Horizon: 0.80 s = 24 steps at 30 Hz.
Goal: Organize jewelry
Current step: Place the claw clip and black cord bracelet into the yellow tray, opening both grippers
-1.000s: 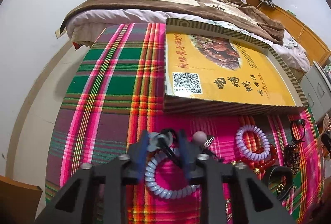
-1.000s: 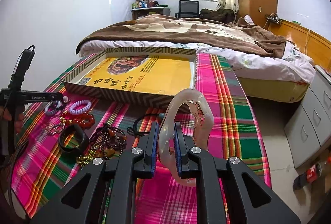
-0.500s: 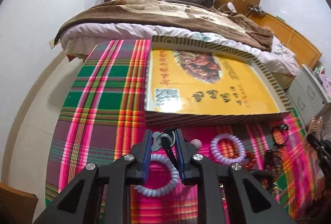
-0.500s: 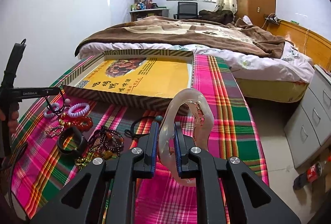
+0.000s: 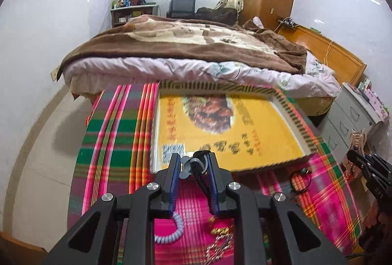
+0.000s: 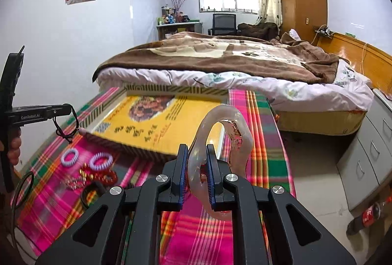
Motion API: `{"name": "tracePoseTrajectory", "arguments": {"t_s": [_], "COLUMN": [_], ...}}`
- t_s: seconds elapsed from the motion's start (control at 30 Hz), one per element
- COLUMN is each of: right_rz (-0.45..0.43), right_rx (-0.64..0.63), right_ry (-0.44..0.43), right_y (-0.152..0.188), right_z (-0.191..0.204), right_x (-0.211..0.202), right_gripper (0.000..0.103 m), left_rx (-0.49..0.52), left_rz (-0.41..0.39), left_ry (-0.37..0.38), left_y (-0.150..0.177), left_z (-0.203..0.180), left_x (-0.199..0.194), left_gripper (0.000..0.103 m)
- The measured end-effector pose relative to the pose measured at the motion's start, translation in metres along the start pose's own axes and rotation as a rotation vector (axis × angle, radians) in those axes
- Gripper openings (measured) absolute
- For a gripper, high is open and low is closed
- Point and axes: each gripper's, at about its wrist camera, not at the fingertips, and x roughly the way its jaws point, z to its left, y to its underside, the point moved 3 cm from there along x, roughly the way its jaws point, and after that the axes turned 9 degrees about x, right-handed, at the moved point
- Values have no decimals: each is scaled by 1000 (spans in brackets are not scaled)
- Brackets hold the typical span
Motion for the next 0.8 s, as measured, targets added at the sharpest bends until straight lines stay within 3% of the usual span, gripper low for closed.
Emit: {"name": "tracePoseTrajectory", "arguments": {"t_s": [0.4,0.8], "right_rz": [79,209], "right_rx": [-62,-138], "right_ry": [-13,42], "right_y": [-42,-44], "right_z": [14,25], "right_x": [76,165], "right_gripper": [15,15], "left_rx": [-7,-10], "left_rz": [12,97], "left_ry": [17,-6], "left_y": [-46,-63], "left_z": [4,15], "left_x": [57,134], "left_gripper": [22,22]}}
